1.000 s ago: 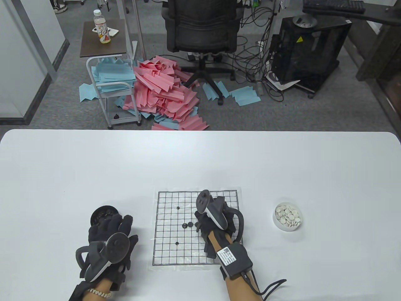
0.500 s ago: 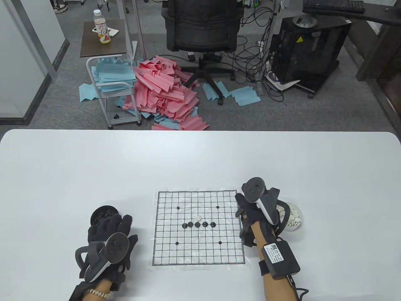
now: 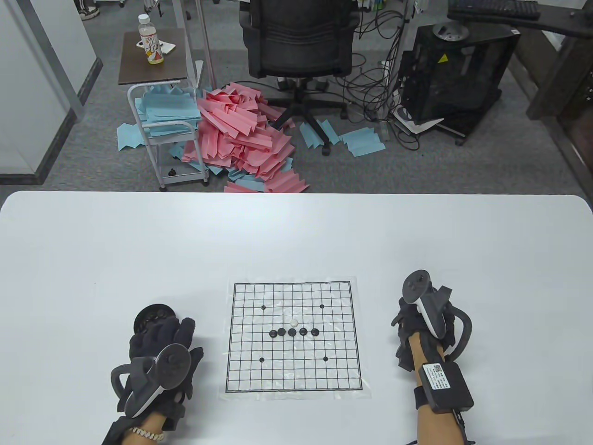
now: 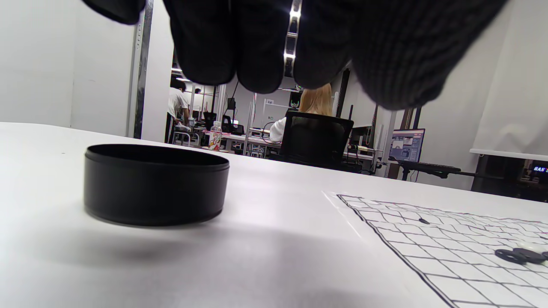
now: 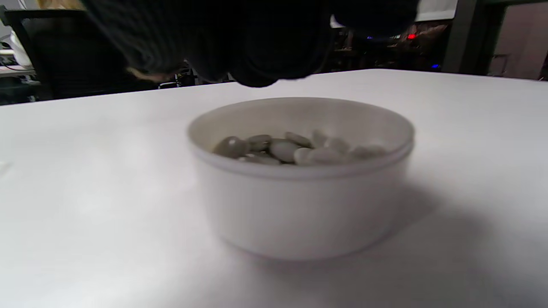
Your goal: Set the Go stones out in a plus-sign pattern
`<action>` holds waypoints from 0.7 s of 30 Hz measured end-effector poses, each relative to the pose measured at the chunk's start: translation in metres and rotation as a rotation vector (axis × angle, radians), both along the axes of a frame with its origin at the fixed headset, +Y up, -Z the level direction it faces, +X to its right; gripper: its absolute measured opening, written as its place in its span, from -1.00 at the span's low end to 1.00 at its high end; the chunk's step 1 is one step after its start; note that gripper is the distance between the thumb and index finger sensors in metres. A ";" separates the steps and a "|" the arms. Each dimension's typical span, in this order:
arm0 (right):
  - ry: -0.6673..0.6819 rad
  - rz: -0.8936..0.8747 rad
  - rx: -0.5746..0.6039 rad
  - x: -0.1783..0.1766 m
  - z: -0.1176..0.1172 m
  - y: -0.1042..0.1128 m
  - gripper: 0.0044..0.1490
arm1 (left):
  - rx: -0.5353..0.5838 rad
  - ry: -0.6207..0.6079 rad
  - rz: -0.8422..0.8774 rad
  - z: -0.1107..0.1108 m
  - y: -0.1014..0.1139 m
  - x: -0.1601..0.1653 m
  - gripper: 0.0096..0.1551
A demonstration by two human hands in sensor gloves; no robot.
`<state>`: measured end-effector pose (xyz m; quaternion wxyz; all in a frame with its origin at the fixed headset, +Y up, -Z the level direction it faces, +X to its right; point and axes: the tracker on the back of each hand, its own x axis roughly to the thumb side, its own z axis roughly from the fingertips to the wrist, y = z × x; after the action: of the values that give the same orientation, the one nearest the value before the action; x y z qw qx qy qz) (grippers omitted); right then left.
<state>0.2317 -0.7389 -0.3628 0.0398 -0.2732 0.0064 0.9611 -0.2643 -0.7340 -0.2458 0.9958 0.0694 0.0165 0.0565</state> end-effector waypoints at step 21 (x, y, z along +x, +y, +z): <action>-0.053 0.129 -0.155 0.009 -0.006 -0.025 -0.48 | -0.005 -0.001 -0.001 0.000 0.000 0.001 -0.18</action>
<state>0.2411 -0.7643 -0.3683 -0.0434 -0.3008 0.0618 0.9507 -0.2635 -0.7337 -0.2460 0.9961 0.0668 0.0162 0.0558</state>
